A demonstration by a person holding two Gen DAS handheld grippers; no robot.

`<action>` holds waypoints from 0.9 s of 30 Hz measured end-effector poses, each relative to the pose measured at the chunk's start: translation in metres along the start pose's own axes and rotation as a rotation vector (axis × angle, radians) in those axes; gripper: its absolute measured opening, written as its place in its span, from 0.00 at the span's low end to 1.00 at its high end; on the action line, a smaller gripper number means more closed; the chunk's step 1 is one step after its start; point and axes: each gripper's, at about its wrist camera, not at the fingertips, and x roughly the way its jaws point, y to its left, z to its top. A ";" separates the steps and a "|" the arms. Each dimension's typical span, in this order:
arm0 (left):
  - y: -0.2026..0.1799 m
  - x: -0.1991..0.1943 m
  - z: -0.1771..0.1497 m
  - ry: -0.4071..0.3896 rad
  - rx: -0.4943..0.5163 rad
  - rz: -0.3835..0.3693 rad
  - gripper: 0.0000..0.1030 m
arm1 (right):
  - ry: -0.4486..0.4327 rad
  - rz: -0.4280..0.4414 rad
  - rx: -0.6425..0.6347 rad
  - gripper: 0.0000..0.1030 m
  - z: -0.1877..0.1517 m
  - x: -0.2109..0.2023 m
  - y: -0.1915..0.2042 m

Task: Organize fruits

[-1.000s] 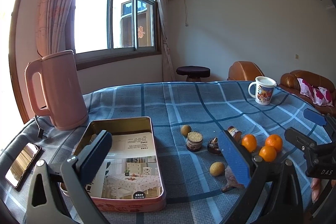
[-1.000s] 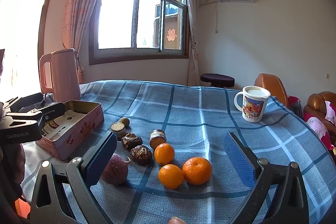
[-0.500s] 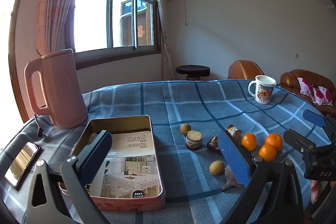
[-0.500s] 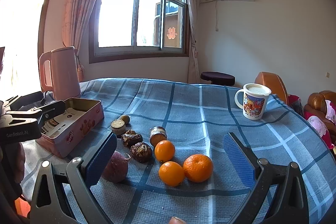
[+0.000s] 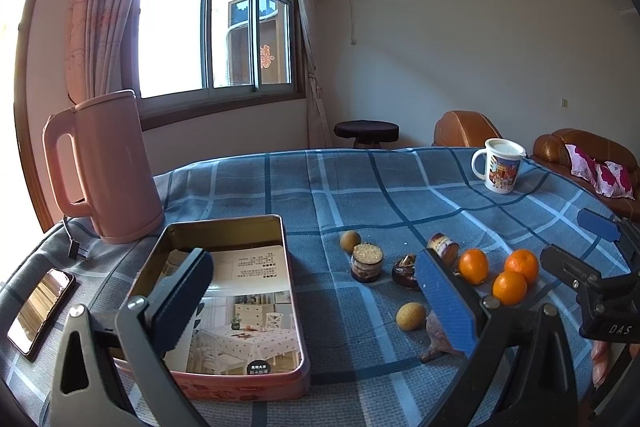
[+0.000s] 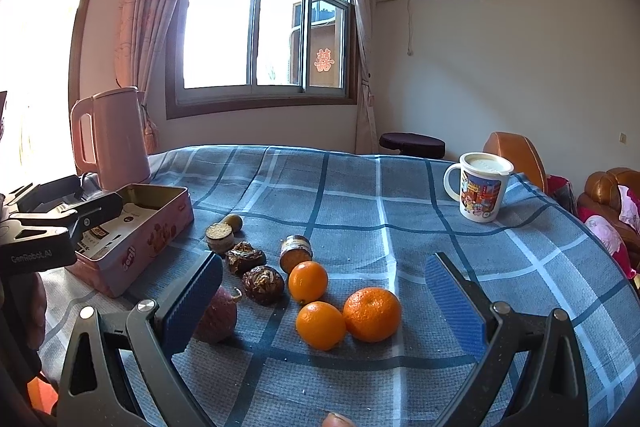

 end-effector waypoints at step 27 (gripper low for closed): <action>-0.091 0.053 -0.028 0.343 0.151 -0.347 0.68 | 0.173 -0.038 0.070 0.91 -0.018 0.027 -0.035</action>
